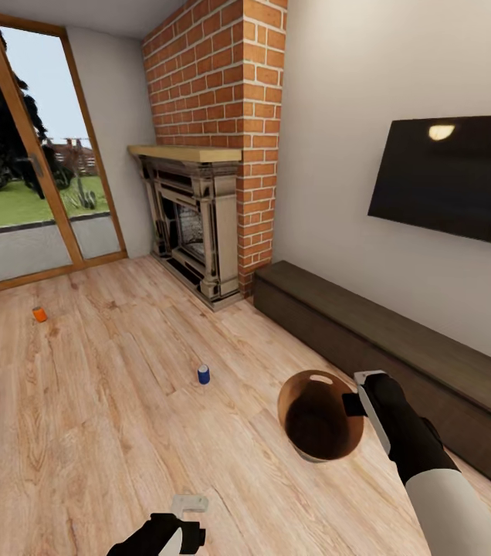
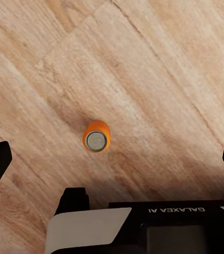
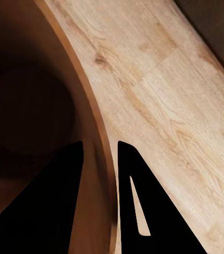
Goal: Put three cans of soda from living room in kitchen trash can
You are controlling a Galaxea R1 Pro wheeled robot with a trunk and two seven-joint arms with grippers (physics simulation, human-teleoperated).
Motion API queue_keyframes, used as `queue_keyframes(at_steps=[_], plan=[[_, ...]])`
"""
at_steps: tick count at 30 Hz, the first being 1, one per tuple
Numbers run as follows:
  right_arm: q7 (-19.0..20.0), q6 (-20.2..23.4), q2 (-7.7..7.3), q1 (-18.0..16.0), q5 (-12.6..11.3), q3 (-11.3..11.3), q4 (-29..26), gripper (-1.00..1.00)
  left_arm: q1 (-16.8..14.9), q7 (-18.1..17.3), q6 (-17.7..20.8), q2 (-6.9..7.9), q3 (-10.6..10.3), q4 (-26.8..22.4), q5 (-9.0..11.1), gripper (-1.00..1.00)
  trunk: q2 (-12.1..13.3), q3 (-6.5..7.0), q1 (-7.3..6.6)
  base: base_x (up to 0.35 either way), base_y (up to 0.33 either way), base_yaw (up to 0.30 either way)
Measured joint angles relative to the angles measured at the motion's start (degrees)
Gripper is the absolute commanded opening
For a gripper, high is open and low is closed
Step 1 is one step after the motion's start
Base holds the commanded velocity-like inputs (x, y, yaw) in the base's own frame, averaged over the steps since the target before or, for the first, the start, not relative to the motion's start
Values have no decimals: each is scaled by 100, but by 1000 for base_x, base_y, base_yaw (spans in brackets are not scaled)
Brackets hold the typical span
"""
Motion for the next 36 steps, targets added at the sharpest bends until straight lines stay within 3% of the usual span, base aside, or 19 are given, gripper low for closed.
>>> queue_keyframes(at_steps=[10,15,36], plan=[[0,0,12,2,22,17,-37,-100,-19,0,0,-2,-1,-18,1,100,-399,-179,219,0,0,0],[0,0,12,1,31,18,-39,-100,-17,0,4,3,-1,-105,1,100,-401,-180,220,0,0,0],[-1,0,7,2,27,11,-39,-100,-16,-166,1,15,8,-125,9,100,-1242,-556,680,0,0,0]])
